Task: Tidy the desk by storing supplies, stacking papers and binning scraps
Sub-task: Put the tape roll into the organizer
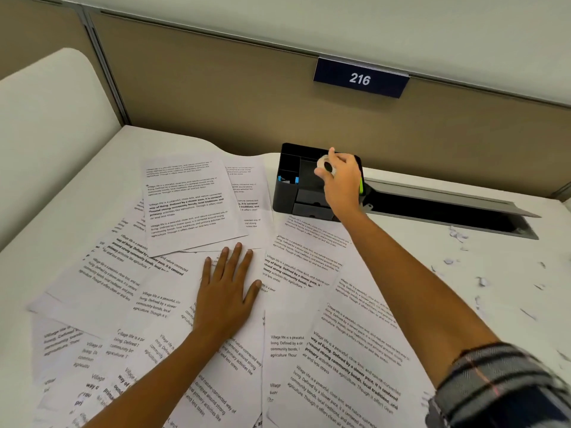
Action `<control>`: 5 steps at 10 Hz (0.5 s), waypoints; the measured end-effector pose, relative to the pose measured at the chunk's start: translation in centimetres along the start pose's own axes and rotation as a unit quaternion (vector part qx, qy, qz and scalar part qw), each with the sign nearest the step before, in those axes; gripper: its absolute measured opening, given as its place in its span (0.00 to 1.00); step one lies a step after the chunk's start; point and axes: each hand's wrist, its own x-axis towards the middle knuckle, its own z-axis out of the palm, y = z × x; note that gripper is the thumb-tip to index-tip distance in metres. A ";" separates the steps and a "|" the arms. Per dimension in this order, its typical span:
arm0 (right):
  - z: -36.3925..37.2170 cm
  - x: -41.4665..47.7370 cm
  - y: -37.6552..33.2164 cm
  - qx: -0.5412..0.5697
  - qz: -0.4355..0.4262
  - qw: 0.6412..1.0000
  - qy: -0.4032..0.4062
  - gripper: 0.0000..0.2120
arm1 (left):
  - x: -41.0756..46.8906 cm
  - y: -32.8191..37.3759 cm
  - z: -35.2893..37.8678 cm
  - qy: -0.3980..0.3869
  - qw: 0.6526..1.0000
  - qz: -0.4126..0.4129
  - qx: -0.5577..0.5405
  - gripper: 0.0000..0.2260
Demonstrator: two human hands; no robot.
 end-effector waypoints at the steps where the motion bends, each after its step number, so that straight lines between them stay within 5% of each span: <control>1: 1.2 1.3 1.0 -0.031 0.008 0.999 -0.038 0.21 | 0.0 0.0 0.1 0.010 1.000 0.000 -0.007 0.28; 5: 1.9 1.0 1.5 -0.067 0.004 0.997 -0.026 0.18 | 0.0 0.0 0.1 0.015 1.000 0.001 0.004 0.28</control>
